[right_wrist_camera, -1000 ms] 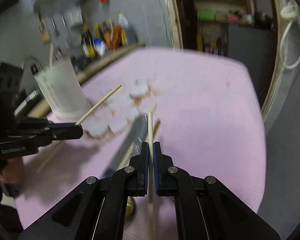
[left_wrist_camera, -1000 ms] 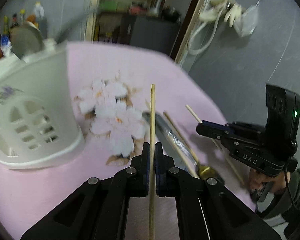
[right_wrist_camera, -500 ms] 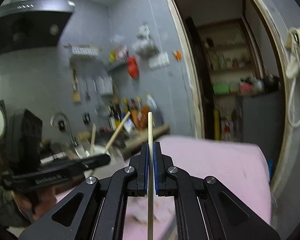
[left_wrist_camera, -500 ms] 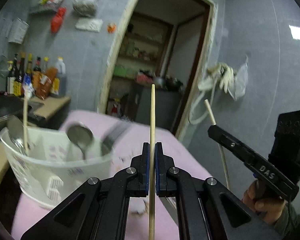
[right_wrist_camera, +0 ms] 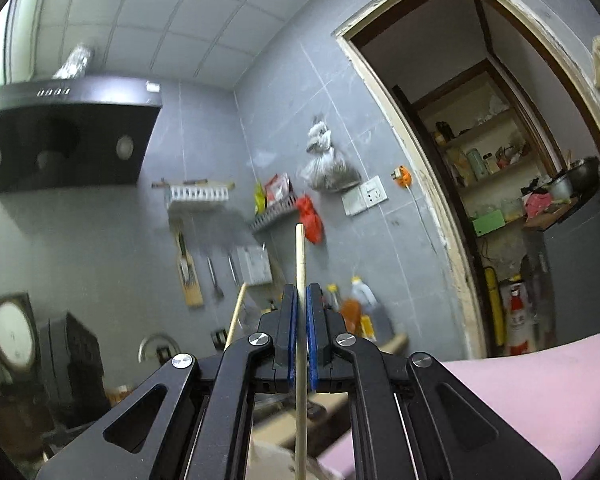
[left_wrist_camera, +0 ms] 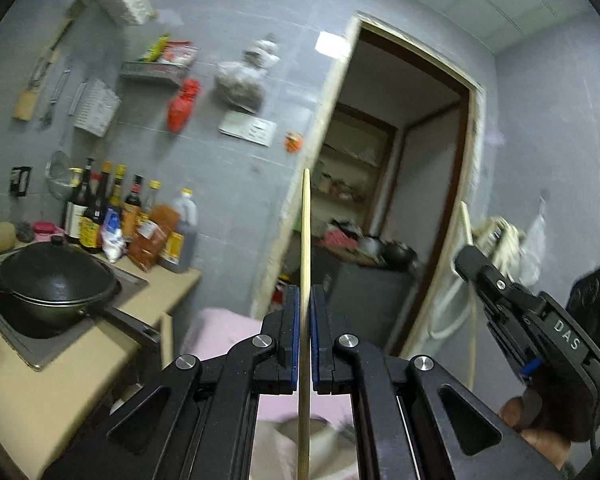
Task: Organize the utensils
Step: 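Lower both chopsticks into the caddy and open both grippers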
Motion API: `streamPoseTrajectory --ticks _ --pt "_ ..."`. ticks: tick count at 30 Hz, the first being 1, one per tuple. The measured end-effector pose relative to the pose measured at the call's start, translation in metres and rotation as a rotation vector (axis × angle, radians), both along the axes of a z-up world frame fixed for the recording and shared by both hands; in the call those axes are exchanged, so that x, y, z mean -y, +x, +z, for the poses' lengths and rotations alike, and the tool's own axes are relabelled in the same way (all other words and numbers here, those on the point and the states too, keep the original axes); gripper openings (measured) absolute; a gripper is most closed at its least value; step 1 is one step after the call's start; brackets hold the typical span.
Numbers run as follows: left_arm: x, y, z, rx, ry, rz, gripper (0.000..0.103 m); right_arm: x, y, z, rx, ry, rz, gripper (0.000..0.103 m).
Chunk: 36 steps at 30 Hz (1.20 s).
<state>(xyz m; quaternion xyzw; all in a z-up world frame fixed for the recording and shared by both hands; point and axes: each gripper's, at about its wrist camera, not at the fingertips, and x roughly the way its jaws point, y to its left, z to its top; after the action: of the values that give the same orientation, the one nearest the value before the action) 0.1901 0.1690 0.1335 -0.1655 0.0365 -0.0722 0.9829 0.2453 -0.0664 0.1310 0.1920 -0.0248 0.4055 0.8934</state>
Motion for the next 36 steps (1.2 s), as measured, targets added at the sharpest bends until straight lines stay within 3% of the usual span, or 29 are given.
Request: streamPoseTrajectory --ticks 6,12,22,36 --pt "-0.046 0.016 -0.012 0.027 -0.113 0.045 0.003 -0.022 0.012 -0.013 0.020 0.037 -0.075 0.003" --pt "-0.062 0.011 -0.029 0.072 -0.145 0.106 0.003 -0.032 0.011 -0.031 0.047 0.028 -0.152 0.003" --pt "-0.058 0.001 -0.050 0.092 -0.119 0.201 0.003 -0.037 0.011 -0.043 0.062 0.022 -0.167 0.003" --pt "-0.052 0.002 -0.072 0.053 -0.091 0.198 0.003 -0.040 0.019 -0.052 0.024 0.011 -0.174 0.003"
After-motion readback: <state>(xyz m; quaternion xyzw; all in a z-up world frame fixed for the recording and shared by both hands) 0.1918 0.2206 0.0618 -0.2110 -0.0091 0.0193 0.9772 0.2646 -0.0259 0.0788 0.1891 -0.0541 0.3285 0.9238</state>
